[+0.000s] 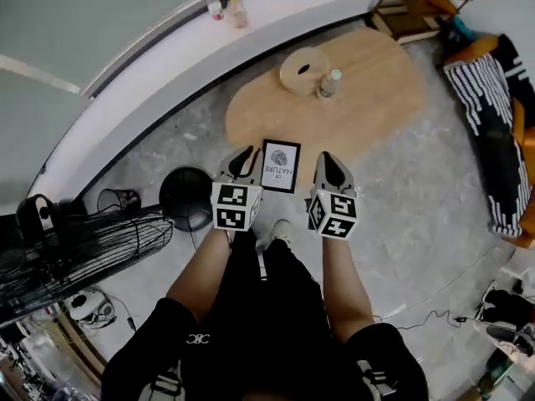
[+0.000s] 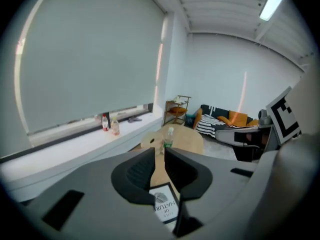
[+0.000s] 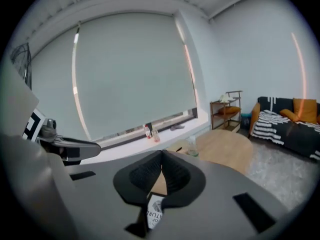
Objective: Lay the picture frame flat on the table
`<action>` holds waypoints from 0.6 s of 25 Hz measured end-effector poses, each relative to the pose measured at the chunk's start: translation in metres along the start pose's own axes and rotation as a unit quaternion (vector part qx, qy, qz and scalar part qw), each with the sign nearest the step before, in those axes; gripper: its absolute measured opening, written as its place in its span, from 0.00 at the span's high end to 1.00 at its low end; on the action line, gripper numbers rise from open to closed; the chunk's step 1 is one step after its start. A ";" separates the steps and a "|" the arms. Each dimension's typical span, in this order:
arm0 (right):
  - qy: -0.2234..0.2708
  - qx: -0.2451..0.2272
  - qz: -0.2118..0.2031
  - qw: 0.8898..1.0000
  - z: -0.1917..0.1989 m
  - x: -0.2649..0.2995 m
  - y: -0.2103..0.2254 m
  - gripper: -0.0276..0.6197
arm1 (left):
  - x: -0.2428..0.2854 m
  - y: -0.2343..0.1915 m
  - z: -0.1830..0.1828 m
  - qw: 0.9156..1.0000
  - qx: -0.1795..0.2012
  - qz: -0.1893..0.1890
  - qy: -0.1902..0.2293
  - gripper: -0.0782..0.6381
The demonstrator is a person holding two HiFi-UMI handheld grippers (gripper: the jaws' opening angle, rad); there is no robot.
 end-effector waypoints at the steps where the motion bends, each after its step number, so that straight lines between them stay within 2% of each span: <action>1: 0.015 0.000 0.001 1.000 -0.016 -0.020 -0.002 0.93 | -0.018 0.010 -0.018 1.000 0.010 -0.002 0.015 0.80; 5: 0.062 0.005 -0.002 0.998 -0.079 -0.101 -0.012 0.94 | -0.094 0.045 -0.083 0.997 0.017 -0.003 0.071 0.84; 8: 0.119 0.001 -0.021 0.993 -0.130 -0.146 -0.027 0.94 | -0.136 0.064 -0.124 0.994 0.026 -0.005 0.103 0.85; 12: 0.190 -0.013 -0.041 0.981 -0.185 -0.186 -0.041 0.94 | -0.169 0.086 -0.164 0.987 0.065 -0.006 0.145 0.86; 15: 0.219 -0.022 -0.053 0.974 -0.203 -0.204 -0.050 0.94 | -0.189 0.098 -0.178 0.981 0.092 -0.009 0.171 0.86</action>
Point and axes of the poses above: the fingertips, and each gripper's own axes: x forward along the fingers, y to its right, z out of its underside, the point moved 4 cm from there along -x, backward along the fingers, and after that the axes turned 15 degrees about z, right-handed, at the moved point
